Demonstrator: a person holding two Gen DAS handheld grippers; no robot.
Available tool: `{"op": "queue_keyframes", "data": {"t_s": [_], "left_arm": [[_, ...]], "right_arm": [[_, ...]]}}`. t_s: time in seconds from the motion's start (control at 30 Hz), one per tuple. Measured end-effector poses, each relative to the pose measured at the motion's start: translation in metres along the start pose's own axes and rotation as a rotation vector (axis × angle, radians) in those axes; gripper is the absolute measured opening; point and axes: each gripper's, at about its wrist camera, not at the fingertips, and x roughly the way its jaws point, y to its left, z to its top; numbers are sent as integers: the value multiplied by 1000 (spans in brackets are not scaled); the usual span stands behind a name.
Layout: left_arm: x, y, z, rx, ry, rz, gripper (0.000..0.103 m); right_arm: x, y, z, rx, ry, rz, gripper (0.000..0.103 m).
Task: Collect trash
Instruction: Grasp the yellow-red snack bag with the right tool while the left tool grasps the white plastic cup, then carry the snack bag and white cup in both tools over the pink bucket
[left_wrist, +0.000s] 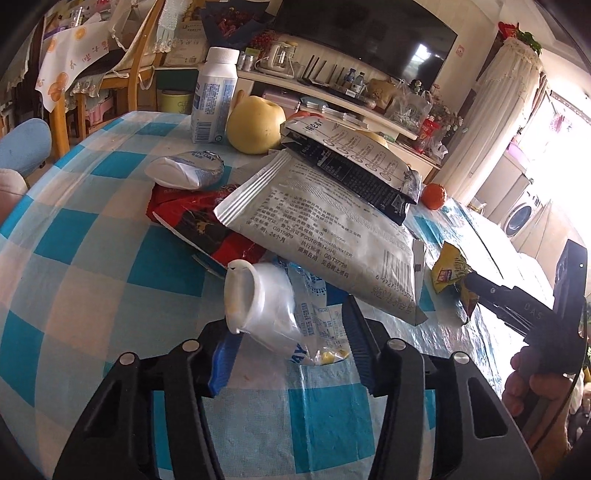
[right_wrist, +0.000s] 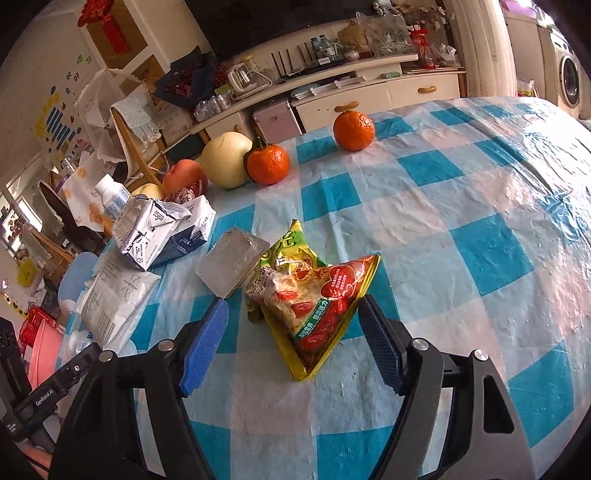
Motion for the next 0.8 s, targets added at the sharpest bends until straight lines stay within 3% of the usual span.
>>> {"op": "queue_keyframes", "data": {"t_s": [0.17, 0.5, 0.8], "left_arm": [[1, 3, 1, -18, 6, -3, 39], [-4, 8, 3, -33, 8, -53, 31], [-12, 18, 3, -39, 4, -100, 25]], "right_arm": [[5, -2, 3, 16, 12, 3, 54], [8, 1, 4, 2, 7, 6, 31], [5, 9, 3, -34, 0, -11, 22]]}}
